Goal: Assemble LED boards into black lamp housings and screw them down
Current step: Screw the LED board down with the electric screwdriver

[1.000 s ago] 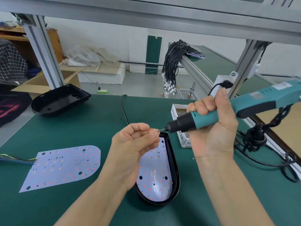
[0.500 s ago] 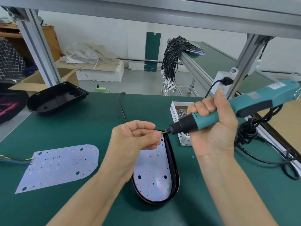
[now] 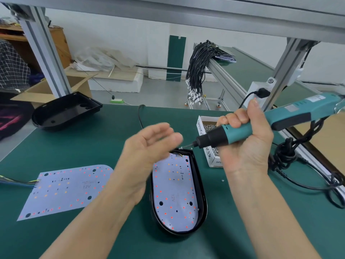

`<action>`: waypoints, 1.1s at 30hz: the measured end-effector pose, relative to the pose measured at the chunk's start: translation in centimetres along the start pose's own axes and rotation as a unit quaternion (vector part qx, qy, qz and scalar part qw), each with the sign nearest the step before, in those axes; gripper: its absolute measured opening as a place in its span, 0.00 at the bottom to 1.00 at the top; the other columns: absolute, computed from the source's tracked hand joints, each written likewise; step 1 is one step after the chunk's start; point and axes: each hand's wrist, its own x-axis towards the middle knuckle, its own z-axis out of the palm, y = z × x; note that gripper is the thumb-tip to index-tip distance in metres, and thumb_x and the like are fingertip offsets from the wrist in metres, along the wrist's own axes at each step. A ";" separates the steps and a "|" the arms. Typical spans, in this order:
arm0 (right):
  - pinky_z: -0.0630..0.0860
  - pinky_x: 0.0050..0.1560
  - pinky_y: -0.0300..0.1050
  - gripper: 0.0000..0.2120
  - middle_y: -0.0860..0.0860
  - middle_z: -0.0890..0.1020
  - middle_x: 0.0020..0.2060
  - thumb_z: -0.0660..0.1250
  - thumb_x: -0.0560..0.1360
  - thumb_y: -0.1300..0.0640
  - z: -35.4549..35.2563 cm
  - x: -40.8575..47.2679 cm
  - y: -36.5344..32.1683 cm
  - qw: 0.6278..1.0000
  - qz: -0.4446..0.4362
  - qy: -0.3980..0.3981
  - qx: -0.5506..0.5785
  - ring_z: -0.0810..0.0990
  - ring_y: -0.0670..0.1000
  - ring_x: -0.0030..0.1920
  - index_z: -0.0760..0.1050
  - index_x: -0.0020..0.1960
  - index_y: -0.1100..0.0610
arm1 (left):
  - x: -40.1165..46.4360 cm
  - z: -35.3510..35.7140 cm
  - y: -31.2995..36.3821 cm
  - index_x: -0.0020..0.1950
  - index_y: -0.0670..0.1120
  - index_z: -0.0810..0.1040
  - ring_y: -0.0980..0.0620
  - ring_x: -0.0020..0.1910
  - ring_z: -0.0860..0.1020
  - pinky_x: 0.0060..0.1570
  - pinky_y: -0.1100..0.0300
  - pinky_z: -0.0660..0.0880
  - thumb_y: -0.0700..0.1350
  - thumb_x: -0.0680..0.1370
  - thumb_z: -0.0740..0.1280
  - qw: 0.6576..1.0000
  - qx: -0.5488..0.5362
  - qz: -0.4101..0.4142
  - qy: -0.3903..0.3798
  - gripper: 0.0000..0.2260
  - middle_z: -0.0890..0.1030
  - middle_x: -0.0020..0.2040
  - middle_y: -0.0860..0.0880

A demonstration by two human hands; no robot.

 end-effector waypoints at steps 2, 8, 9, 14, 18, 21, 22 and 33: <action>0.70 0.35 0.38 0.12 0.45 0.68 0.26 0.65 0.76 0.58 -0.2 0.3 0.3 1.000 0.001 0.000 -0.007 0.67 0.44 0.26 0.65 0.37 0.53 | 0.5 -1.5 0.1 0.54 0.51 0.81 0.62 0.47 0.80 0.47 0.60 0.76 0.51 0.67 0.76 0.995 0.035 0.024 0.091 0.17 0.84 0.47 0.59; 0.69 0.34 0.37 0.14 0.46 0.68 0.26 0.67 0.73 0.60 -1.0 0.6 2.7 0.999 0.016 -0.007 -0.040 0.67 0.45 0.26 0.68 0.31 0.50 | 0.8 -3.4 -2.8 0.61 0.51 0.70 0.53 0.45 0.77 0.40 0.56 0.72 0.59 0.65 0.75 0.936 0.323 -0.123 0.074 0.29 0.77 0.49 0.52; 0.69 0.33 0.37 0.14 0.46 0.68 0.26 0.67 0.72 0.60 -1.0 0.6 3.2 0.999 0.020 -0.010 -0.046 0.67 0.45 0.26 0.68 0.30 0.50 | 0.7 -3.0 -3.2 0.61 0.50 0.70 0.51 0.47 0.78 0.40 0.56 0.72 0.62 0.62 0.73 0.927 0.342 -0.143 0.054 0.33 0.78 0.50 0.51; 0.69 0.32 0.37 0.16 0.46 0.68 0.26 0.68 0.71 0.61 -1.3 0.8 5.0 0.996 0.038 -0.025 -0.071 0.67 0.45 0.25 0.66 0.28 0.50 | 0.9 -2.0 -4.7 0.43 0.37 0.73 0.49 0.32 0.74 0.32 0.57 0.73 0.50 0.58 0.68 0.936 0.316 -0.155 0.001 0.21 0.78 0.35 0.50; 0.68 0.33 0.37 0.16 0.47 0.68 0.27 0.68 0.71 0.61 -1.5 0.8 5.9 0.995 0.048 -0.034 -0.085 0.66 0.46 0.25 0.66 0.30 0.51 | 1.4 -1.7 -4.9 0.40 0.35 0.70 0.51 0.34 0.66 0.35 0.56 0.62 0.43 0.58 0.67 0.947 0.279 -0.159 -0.005 0.16 0.70 0.35 0.46; 0.69 0.32 0.37 0.15 0.47 0.68 0.27 0.68 0.71 0.61 -1.5 0.8 6.3 0.994 0.053 -0.040 -0.088 0.66 0.46 0.25 0.66 0.30 0.52 | 1.7 -1.6 -5.0 0.40 0.36 0.70 0.50 0.34 0.65 0.37 0.55 0.61 0.43 0.57 0.67 0.948 0.272 -0.163 0.009 0.16 0.69 0.36 0.45; 0.69 0.32 0.37 0.15 0.47 0.68 0.26 0.68 0.71 0.61 -1.5 0.8 6.4 0.993 0.055 -0.041 -0.091 0.66 0.46 0.25 0.66 0.29 0.51 | 1.7 -1.6 -5.1 0.43 0.35 0.72 0.50 0.34 0.66 0.37 0.55 0.63 0.43 0.57 0.67 0.949 0.268 -0.166 0.013 0.18 0.71 0.36 0.44; 0.68 0.33 0.38 0.15 0.47 0.67 0.27 0.68 0.71 0.60 -1.6 0.6 6.8 0.991 0.072 -0.039 -0.109 0.66 0.46 0.26 0.66 0.30 0.52 | 1.9 -2.1 -5.9 0.50 0.33 0.73 0.49 0.36 0.70 0.38 0.54 0.66 0.44 0.57 0.69 0.956 0.244 -0.160 0.010 0.25 0.75 0.39 0.40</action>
